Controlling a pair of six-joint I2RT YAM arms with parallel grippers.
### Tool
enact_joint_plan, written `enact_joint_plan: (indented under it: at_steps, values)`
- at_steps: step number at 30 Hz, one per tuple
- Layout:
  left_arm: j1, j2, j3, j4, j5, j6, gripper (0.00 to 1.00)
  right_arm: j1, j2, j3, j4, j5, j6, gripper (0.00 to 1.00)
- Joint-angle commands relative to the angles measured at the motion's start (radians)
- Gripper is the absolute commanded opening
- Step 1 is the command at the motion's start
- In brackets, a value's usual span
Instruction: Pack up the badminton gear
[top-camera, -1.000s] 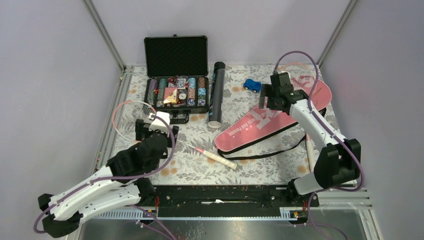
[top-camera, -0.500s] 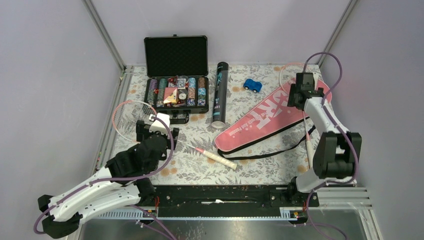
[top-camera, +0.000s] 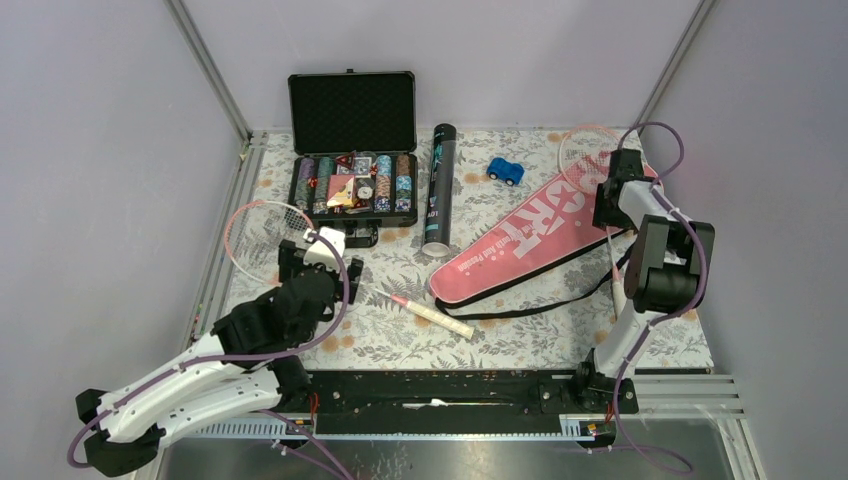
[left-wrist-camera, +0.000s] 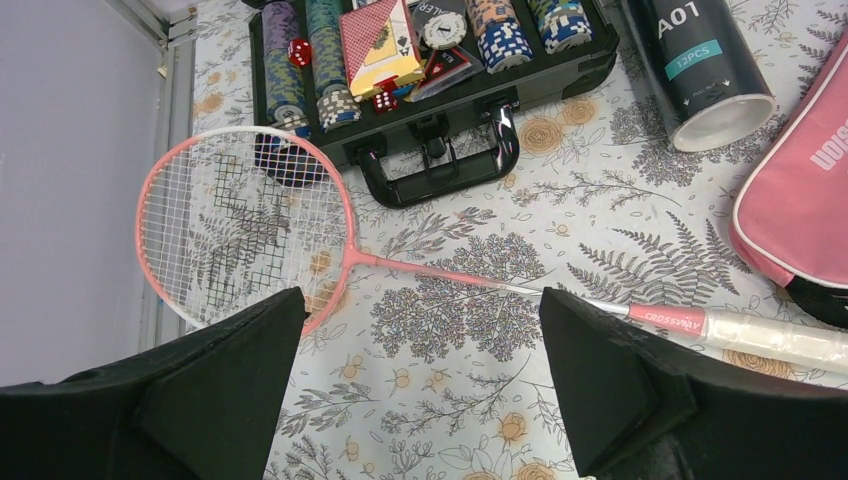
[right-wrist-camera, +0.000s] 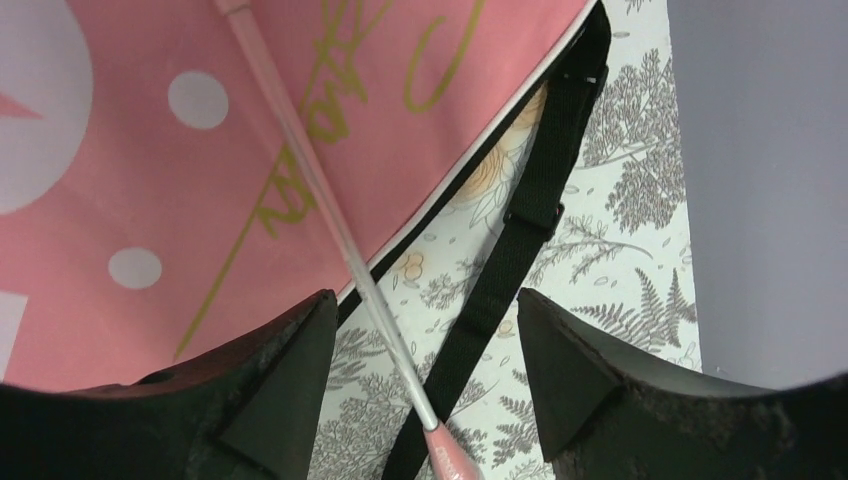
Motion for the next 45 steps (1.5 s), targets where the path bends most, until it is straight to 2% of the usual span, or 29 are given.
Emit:
enact_joint_plan:
  at_steps: [1, 9, 14, 19, 25, 28, 33, 38, 42, 45]
  values:
    - [-0.002, 0.026, 0.033, 0.043, 0.026, 0.020, 0.98, -0.020, 0.046, 0.087, -0.039, -0.077, -0.085, 0.73]
    - [-0.002, 0.070, 0.034, 0.063, 0.048, 0.031, 0.98, -0.025, 0.143, 0.157, -0.137, -0.188, -0.178, 0.69]
    - [-0.002, 0.088, 0.039, 0.085, 0.068, 0.044, 0.98, -0.024, 0.161, 0.162, -0.155, -0.137, -0.233, 0.51]
    - [-0.003, 0.096, 0.032, 0.100, 0.074, 0.045, 0.98, -0.024, 0.170, 0.173, -0.154, -0.205, -0.239, 0.43]
    - [-0.002, 0.125, 0.034, 0.100, 0.071, 0.041, 0.98, -0.024, 0.123, 0.216, -0.225, -0.232, -0.240, 0.16]
    - [-0.002, 0.128, 0.033, 0.105, 0.093, 0.034, 0.98, -0.023, 0.066, 0.237, -0.246, -0.328, -0.197, 0.02]
    - [-0.002, 0.119, 0.059, 0.078, 0.130, -0.004, 0.98, -0.018, -0.031, 0.273, -0.295, -0.428, -0.112, 0.00]
    - [-0.002, 0.099, 0.120, -0.011, 0.182, -0.103, 0.97, -0.013, -0.111, 0.217, -0.301, -0.524, -0.037, 0.00]
    - [-0.002, 0.060, 0.122, -0.010, 0.290, -0.206, 0.96, 0.002, -0.189, 0.109, -0.217, -0.700, 0.117, 0.00]
    - [-0.002, 0.041, 0.113, 0.026, 0.408, -0.251, 0.95, 0.019, -0.252, 0.041, -0.148, -0.739, 0.234, 0.00]
